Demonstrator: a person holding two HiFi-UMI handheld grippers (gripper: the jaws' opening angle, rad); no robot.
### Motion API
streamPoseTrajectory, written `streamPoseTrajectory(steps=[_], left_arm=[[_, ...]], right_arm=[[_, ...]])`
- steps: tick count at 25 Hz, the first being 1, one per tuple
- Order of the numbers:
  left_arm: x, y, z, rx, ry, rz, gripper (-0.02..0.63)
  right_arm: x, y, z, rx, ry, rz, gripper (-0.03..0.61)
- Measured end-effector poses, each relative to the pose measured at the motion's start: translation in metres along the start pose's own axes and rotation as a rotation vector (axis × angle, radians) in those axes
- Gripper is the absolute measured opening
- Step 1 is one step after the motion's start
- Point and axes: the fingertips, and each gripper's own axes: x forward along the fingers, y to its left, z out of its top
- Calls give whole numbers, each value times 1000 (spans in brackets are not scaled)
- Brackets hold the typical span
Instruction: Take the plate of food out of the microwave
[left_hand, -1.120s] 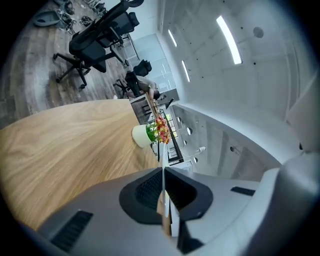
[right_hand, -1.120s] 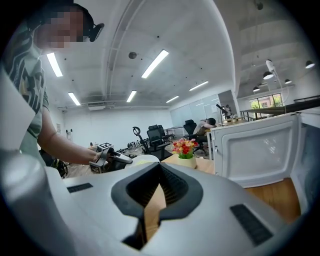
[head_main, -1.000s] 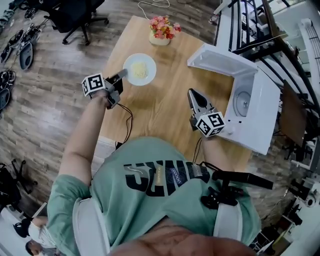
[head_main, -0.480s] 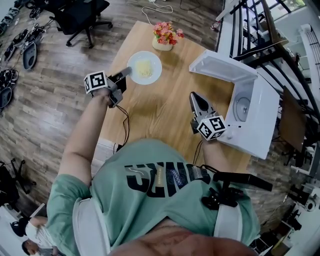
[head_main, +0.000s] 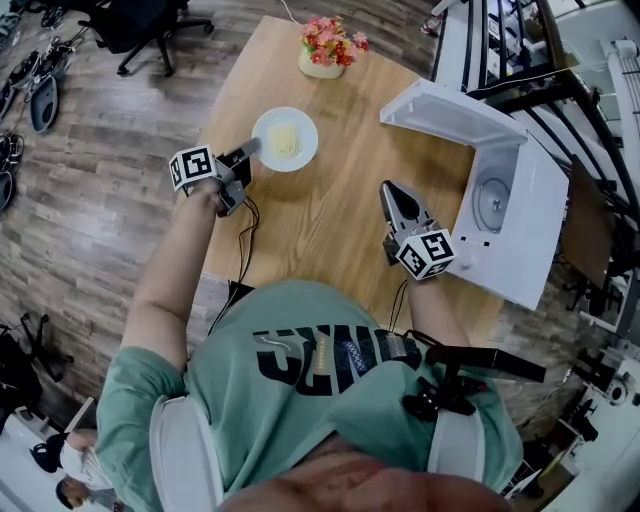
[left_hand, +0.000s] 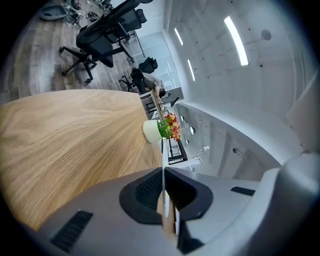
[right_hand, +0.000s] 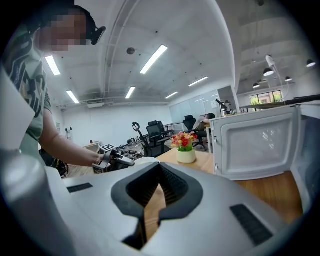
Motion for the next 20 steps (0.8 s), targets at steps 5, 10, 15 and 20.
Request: streamPoseTrajectory(steps=[5, 10, 15, 20], left_arm=[[5, 33, -9, -26, 7, 26, 17], [9, 53, -13, -36, 6, 42, 17], [8, 64, -19, -26, 14, 68, 17], [6, 83, -24, 3, 11, 150, 17]], right_arm=[[3, 0, -19, 12, 37, 3, 6], [1, -3, -36, 25, 62, -4, 6], [-4, 0, -46, 35, 70, -3, 6], [-10, 3, -51, 37, 75, -2, 6]])
